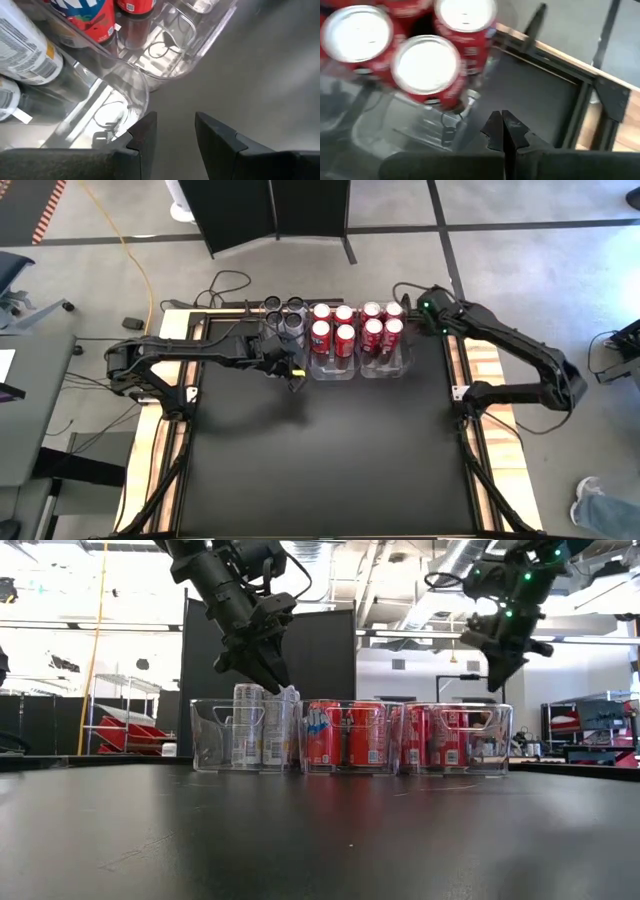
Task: Sort soda cans
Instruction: Adjust the transparent bins to align them on the table
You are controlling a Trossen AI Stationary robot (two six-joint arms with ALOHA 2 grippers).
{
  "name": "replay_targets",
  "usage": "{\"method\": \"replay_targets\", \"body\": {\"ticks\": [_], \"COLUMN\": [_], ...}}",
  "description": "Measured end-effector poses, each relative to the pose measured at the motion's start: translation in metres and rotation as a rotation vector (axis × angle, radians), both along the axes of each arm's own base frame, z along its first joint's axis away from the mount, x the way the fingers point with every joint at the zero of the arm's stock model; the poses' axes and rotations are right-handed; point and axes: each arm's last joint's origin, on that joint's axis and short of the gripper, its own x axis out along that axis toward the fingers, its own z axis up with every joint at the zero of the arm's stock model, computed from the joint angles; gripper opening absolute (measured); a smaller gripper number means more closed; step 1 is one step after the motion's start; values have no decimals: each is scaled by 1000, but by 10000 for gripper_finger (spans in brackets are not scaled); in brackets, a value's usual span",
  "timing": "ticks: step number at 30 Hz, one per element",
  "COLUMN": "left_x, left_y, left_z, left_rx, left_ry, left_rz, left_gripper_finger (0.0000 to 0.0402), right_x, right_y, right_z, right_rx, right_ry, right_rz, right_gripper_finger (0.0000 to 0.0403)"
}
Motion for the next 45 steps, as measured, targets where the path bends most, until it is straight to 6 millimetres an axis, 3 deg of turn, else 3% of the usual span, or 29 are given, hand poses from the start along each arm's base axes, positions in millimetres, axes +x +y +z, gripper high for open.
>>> {"method": "replay_targets", "body": {"ticks": [7,13,20,28,36,45], "left_x": [0,-1,-3,-3,-22,-60], "left_y": [1,5,12,9,2,-4], "left_z": [0,1,1,4,36,72], "left_rx": [7,72,56,-11,77,160], "left_ry": [4,13,5,-26,-112,-178], "left_rz": [-6,34,84,67,74,152], "left_gripper_finger": [128,128,128,128,128,128], "right_x": [-28,-30,-26,-15,3,-6], "right_y": [-12,-7,-15,-25,-41,-32], "right_z": [-30,-37,-34,-55,-74,-108], "right_rx": [48,66,4,46,19,100], "right_ry": [76,-42,-218,-156,-400,-568], "right_rz": [-71,-126,-352,-465,-660,-944], "right_gripper_finger": [4,4,4,4,4,4]}}
